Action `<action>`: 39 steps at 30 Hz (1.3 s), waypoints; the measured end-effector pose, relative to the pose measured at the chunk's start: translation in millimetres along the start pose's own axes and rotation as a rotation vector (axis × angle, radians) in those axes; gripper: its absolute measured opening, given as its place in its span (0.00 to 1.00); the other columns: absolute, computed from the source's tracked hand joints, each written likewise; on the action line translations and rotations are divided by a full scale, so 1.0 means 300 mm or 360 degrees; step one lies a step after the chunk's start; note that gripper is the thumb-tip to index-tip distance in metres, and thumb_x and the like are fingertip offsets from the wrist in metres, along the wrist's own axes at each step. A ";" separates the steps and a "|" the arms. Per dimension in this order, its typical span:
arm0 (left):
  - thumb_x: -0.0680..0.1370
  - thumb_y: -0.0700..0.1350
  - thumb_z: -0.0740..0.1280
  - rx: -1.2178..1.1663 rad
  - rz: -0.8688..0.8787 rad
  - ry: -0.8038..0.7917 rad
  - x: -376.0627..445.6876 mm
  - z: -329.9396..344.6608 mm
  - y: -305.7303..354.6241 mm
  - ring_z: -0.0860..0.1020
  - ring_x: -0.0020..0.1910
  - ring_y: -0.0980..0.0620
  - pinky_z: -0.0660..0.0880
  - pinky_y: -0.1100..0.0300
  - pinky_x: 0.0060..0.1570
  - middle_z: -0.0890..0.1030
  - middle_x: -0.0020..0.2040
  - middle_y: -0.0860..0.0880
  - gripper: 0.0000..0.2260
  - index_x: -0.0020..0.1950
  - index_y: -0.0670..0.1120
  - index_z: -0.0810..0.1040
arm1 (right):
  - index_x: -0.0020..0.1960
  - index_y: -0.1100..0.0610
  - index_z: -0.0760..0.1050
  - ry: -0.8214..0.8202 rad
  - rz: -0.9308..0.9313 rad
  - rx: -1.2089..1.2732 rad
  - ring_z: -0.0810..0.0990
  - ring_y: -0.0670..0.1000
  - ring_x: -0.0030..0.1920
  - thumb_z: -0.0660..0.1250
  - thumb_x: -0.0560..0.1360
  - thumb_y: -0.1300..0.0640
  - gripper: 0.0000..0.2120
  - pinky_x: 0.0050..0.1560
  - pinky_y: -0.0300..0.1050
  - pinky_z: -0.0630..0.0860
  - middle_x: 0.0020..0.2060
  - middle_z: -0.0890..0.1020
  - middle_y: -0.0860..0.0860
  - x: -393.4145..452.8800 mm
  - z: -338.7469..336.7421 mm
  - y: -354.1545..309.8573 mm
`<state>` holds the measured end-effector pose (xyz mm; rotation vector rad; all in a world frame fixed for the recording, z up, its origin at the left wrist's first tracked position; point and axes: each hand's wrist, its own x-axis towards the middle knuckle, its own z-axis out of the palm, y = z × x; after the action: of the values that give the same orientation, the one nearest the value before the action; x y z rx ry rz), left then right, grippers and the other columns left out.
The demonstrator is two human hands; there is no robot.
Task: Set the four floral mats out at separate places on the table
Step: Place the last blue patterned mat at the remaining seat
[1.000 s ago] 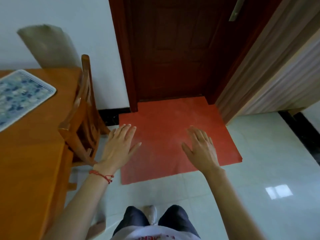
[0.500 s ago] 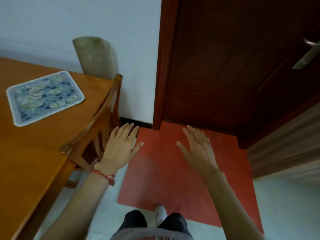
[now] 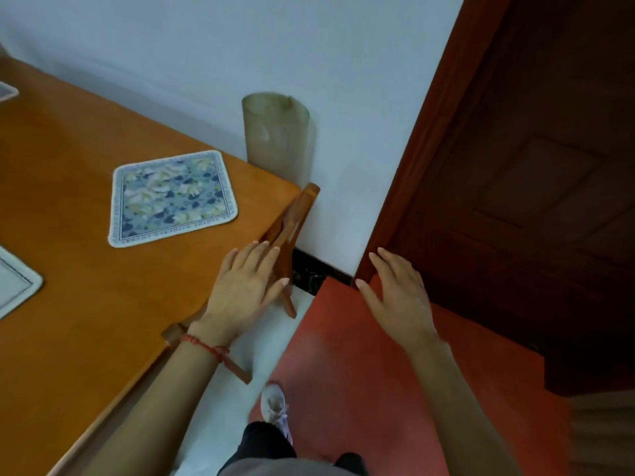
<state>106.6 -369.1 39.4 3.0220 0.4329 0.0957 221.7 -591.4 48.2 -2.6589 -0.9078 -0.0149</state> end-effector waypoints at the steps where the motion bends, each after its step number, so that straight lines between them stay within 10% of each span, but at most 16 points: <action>1: 0.78 0.60 0.46 -0.0001 -0.0028 0.0015 0.028 -0.002 -0.033 0.71 0.66 0.42 0.68 0.42 0.63 0.75 0.64 0.41 0.29 0.66 0.42 0.71 | 0.68 0.58 0.68 -0.0004 -0.0021 0.0012 0.67 0.57 0.68 0.50 0.75 0.41 0.29 0.67 0.51 0.62 0.68 0.70 0.56 0.049 0.013 -0.018; 39: 0.76 0.66 0.40 -0.0157 -0.1297 -0.0166 0.407 0.132 -0.883 0.69 0.66 0.41 0.65 0.43 0.65 0.72 0.67 0.40 0.37 0.69 0.42 0.67 | 0.69 0.59 0.65 -0.0679 -0.0916 0.0222 0.64 0.55 0.69 0.59 0.78 0.48 0.24 0.68 0.50 0.61 0.68 0.68 0.56 1.269 0.542 -0.572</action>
<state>153.0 -84.3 -19.2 2.4981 1.5236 -0.0940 407.1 -187.6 -9.2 -2.2183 -1.7096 0.4744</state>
